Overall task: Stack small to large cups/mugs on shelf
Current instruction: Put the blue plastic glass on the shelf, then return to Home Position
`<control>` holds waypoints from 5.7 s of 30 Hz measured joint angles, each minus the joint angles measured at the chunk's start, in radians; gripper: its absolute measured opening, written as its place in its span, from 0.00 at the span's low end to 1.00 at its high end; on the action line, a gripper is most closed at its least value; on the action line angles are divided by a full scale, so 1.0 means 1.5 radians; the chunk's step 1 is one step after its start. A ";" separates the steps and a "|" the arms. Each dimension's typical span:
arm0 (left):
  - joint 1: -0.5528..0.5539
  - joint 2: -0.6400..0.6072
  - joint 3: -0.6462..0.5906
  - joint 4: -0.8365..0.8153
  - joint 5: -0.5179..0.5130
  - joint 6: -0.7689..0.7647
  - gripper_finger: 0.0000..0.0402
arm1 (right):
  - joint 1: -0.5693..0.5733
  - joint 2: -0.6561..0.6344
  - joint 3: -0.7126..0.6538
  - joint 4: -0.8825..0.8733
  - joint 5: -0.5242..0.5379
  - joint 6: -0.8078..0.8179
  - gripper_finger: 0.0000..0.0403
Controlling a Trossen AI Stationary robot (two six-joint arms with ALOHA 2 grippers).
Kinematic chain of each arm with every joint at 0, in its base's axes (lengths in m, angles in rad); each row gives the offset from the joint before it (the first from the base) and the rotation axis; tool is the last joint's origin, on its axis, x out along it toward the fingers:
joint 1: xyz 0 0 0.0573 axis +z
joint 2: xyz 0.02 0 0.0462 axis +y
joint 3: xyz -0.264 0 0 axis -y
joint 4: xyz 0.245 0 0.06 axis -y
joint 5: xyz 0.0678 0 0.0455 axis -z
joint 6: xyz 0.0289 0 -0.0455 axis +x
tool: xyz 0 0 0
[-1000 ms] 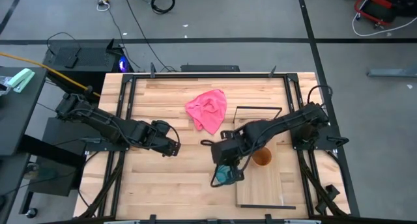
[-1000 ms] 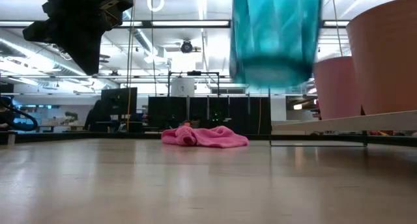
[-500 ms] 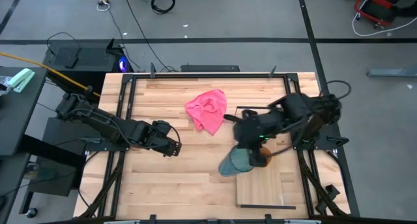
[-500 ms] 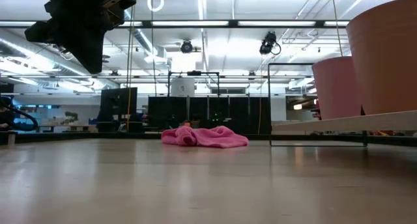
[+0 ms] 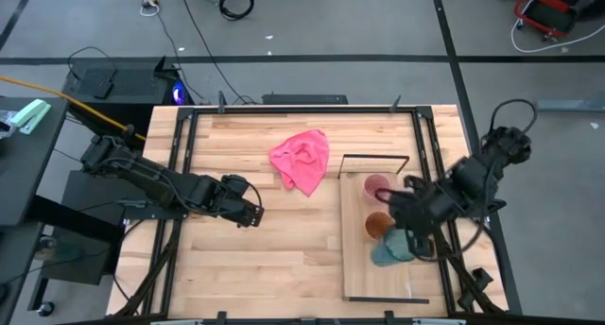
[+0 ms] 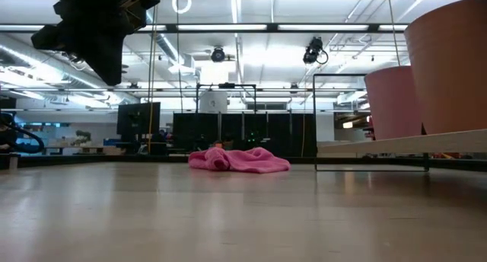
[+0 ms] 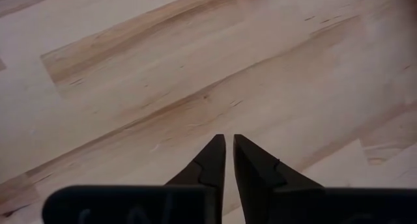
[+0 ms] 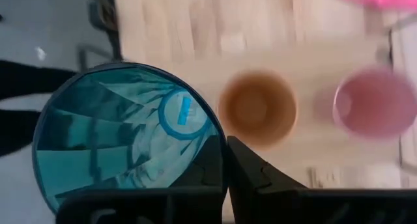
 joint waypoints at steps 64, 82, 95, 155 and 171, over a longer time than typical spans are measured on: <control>0.000 0.000 0.000 0.004 0.000 -0.008 0.06 | 0.108 0.120 -0.147 0.137 0.034 0.005 0.02; 0.000 0.000 0.000 0.006 0.000 -0.008 0.07 | 0.103 0.120 -0.148 0.183 0.034 -0.018 0.12; 0.000 0.000 0.000 0.010 0.000 -0.008 0.05 | 0.088 0.121 -0.148 0.180 0.035 -0.021 0.13; -0.046 0.000 0.000 0.607 -0.020 0.525 0.06 | 0.189 -0.397 -0.190 0.534 0.223 -0.208 0.13; -0.019 -0.245 0.000 0.648 -0.078 0.820 0.08 | 0.164 -0.559 -0.550 1.099 -0.122 -0.347 0.13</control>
